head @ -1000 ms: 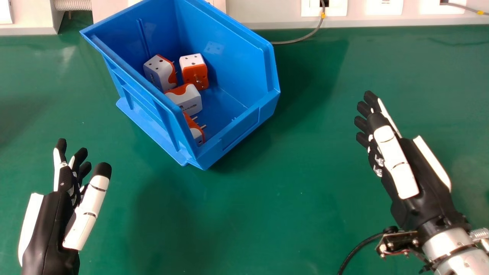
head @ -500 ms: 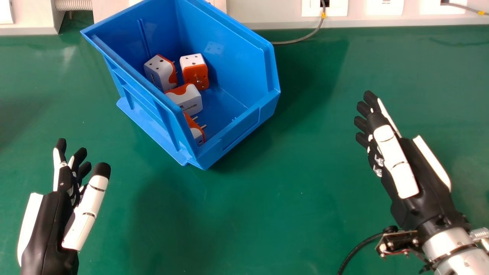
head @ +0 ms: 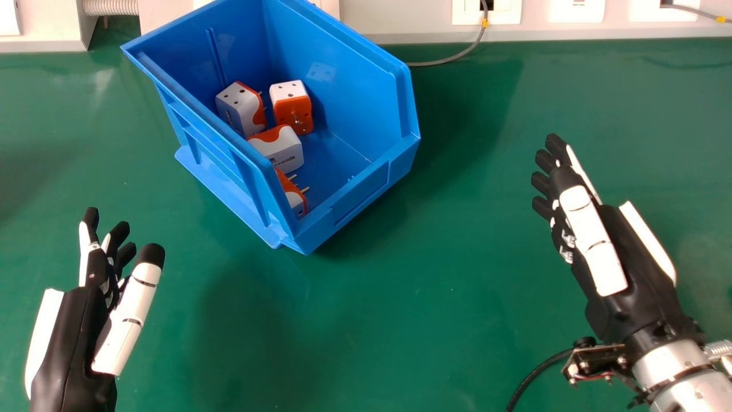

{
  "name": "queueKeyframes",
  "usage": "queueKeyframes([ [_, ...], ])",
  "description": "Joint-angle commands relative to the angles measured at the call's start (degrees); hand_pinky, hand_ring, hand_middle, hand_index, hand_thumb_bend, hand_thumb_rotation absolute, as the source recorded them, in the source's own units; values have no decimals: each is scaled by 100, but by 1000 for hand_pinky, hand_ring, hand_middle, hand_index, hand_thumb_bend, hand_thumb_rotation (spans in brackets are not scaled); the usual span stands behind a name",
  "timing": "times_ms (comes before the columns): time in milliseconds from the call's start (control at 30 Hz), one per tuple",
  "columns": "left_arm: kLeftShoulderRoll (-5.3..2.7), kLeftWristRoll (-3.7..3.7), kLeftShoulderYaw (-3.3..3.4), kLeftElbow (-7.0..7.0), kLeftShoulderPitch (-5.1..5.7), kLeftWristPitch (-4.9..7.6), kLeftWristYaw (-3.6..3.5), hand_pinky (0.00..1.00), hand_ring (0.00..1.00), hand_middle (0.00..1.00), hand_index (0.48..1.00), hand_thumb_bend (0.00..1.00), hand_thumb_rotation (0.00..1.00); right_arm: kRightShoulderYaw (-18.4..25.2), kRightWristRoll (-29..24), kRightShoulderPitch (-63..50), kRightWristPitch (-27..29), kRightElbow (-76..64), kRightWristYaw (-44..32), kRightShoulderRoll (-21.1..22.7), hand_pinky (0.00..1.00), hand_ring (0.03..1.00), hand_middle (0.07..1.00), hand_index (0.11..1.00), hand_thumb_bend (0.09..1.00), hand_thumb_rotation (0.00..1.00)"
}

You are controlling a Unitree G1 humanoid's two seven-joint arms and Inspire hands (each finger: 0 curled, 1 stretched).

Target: Pick all objects and put in blue box

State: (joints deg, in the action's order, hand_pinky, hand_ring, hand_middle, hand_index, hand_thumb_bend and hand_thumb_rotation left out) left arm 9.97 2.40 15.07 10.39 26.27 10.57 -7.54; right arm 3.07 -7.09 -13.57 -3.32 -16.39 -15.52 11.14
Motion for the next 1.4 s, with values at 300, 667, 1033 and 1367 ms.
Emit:
queueKeyframes([
  [300, 73, 28, 71, 86, 19, 131, -18, 907, 965, 986, 988, 497, 800, -9, 1, 56, -1, -253, 62, 23, 970, 1000, 1000, 1000, 298, 1000],
  [667, 71, 59, 71, 112, 36, 113, -39, 906, 964, 985, 988, 502, 804, -9, 5, 41, 1, -265, 69, 46, 957, 1000, 1000, 1000, 301, 1000],
  [1033, 51, 71, 75, 96, 24, 112, -21, 898, 963, 984, 987, 500, 806, 0, -13, 37, 22, -247, 50, 51, 954, 1000, 1000, 1000, 304, 1000],
  [1367, 48, 36, 65, 77, -21, 95, 11, 895, 962, 984, 986, 502, 805, -10, -31, 86, 0, -215, 50, 36, 954, 1000, 1000, 1000, 303, 1000],
])
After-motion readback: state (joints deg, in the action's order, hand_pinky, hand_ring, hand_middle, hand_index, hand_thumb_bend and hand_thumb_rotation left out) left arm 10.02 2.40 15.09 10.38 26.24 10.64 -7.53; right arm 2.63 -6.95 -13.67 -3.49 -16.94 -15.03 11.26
